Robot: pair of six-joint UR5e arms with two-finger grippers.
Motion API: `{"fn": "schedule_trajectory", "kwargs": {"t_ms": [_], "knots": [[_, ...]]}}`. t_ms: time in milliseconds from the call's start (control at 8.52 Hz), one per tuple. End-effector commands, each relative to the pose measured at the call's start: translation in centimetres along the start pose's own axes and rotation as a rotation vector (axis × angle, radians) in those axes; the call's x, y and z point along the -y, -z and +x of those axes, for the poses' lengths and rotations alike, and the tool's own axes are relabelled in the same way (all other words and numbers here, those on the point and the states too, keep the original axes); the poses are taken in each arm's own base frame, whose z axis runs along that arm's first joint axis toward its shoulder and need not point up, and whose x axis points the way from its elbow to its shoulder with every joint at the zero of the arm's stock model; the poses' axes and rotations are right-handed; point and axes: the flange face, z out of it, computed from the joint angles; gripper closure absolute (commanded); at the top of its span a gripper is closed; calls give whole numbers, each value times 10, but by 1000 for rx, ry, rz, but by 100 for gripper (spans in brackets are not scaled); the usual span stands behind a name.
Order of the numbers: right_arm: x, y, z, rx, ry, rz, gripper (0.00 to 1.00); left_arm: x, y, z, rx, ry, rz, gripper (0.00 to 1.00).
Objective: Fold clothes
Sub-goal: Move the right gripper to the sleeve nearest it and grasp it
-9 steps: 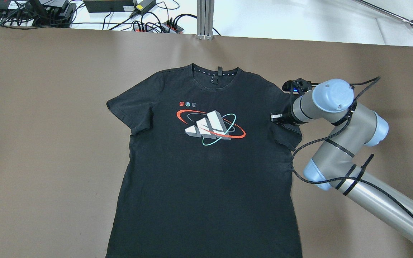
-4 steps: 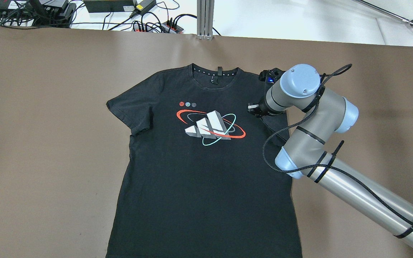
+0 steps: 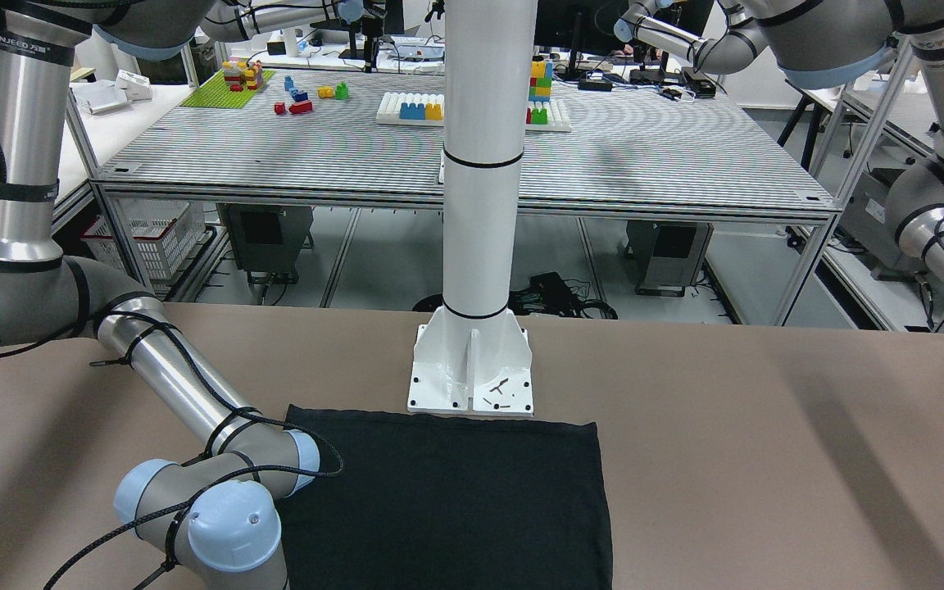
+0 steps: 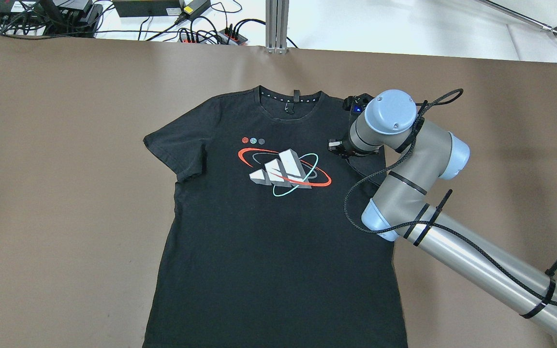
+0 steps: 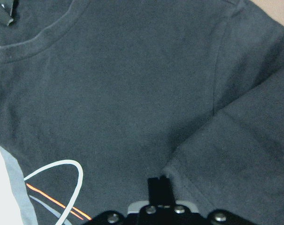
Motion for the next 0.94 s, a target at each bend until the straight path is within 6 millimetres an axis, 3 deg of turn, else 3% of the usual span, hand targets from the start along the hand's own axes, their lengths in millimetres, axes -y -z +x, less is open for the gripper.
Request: {"fn": "schedule_trajectory", "kwargs": {"t_ms": [0, 235, 470, 587, 822], "knots": [[-11, -6, -8, 3, -36, -6, 9, 1, 0, 0, -2, 1, 1, 6], [-11, -3, -13, 12, -37, -3, 5, 9, 2, 14, -109, -1, 15, 6], [-18, 12, -13, 35, -34, -3, 5, 47, 23, 42, -355, 84, 56, 8], [-35, 11, -17, 50, -17, -15, 5, 91, 40, 74, -488, 77, 75, 11], [-52, 14, -16, 68, -21, -18, 5, 151, 47, 169, -587, 125, 18, 11]]}}
